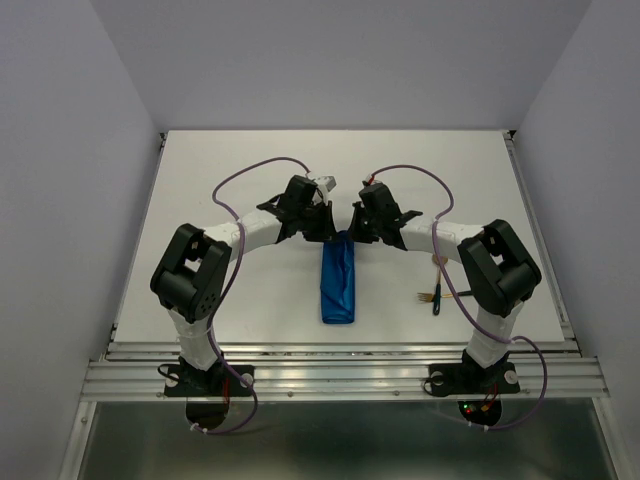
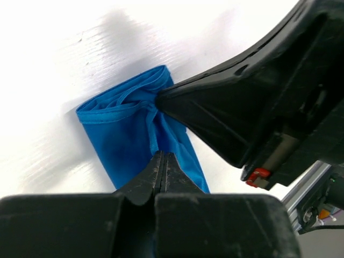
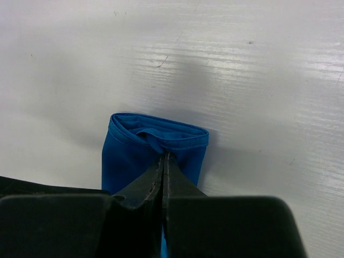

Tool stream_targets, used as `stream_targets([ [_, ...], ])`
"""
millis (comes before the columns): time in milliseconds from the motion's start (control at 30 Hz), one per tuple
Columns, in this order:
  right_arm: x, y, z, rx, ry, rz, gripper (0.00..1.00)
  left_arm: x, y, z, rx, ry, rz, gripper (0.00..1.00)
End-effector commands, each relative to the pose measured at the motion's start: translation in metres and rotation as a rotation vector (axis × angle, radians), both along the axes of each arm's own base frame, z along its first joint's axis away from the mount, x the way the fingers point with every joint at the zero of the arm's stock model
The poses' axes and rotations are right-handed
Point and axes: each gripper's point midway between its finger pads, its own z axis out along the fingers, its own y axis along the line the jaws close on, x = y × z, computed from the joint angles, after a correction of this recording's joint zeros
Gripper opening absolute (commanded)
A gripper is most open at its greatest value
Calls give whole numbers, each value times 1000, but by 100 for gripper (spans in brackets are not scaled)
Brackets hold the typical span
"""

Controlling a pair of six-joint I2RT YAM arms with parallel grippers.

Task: Fold the napkin into a case and place the utensils inside
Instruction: Stuff the top corner of the smaller-rectangle-folded napkin into the folded napkin.

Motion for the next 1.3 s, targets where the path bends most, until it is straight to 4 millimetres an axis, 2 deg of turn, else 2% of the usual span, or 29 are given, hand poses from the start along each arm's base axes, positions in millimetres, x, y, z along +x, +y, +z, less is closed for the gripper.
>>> stream_targets([
  [0,8,9,33,48,-69,1,1,-7,12,-18,62,36,14,0],
  [100,6,11,34,55,-67,11,1,-10,14,-31,85,58,7,0],
  [400,5,15,35,68,-60,27,1,-12,-2,-45,89,76,-30,0],
  [767,3,16,31,75,-49,29,1,-8,-25,-27,-14,54,-71,0],
  [1000,3,17,34,86,-52,35,1,-8,-34,-42,-24,89,-89,0],
  [1267,-1,14,29,77,-41,32,1,2,-42,-39,-40,60,-73,0],
])
